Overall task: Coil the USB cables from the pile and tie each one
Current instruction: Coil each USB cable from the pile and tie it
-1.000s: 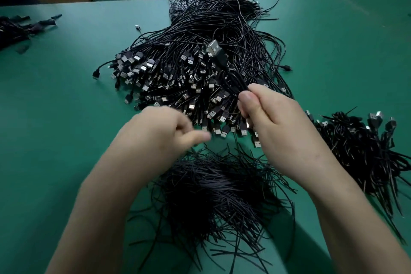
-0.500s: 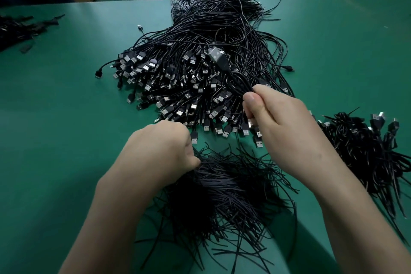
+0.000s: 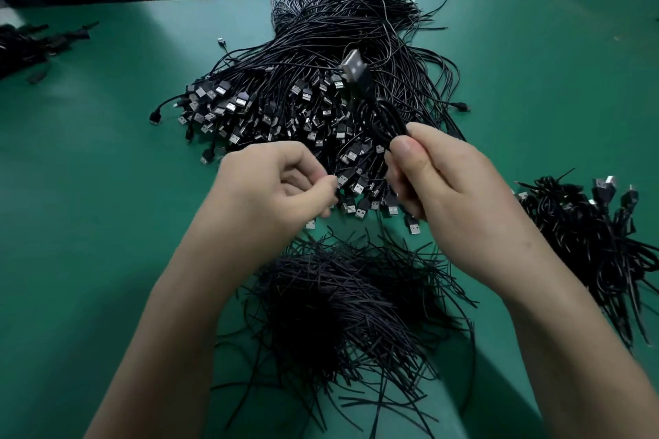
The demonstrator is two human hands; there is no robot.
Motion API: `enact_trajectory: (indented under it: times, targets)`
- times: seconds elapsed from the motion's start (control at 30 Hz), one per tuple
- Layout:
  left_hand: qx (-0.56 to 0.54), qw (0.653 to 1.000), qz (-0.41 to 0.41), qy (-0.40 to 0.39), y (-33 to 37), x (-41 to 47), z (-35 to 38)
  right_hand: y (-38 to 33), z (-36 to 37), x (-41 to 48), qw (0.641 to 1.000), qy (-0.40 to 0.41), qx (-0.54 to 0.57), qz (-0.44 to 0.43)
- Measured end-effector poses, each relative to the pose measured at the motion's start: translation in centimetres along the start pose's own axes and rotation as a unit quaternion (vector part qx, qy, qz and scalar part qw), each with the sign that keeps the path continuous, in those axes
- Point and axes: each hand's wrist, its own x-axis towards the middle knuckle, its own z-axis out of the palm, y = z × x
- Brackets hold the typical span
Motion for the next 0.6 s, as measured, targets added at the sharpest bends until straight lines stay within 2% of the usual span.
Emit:
enact_trajectory:
  times: [0.17, 0.27, 0.4, 0.6]
  targets:
    - [-0.187, 0.975, -0.034, -0.112, 0.8, 0.1, 1.1, -0.3, 0.2, 0.0, 0.997, -0.052, 0.041, -0.025]
    - [-0.238, 0.963, -0.045, -0.118, 1.0, 0.0, 1.6, -0.4, 0.4, 0.0, 0.997, -0.049, 0.058, -0.029]
    - [-0.254, 0.961, -0.044, -0.095, 0.7, 0.2, 2.0, -0.4, 1.0, 0.0, 1.0, -0.007, 0.001, -0.029]
    - [-0.32, 0.935, -0.081, -0.128, 0.4, 0.5, 2.2, -0.6, 0.9, 0.0, 0.997, 0.009, -0.036, -0.066]
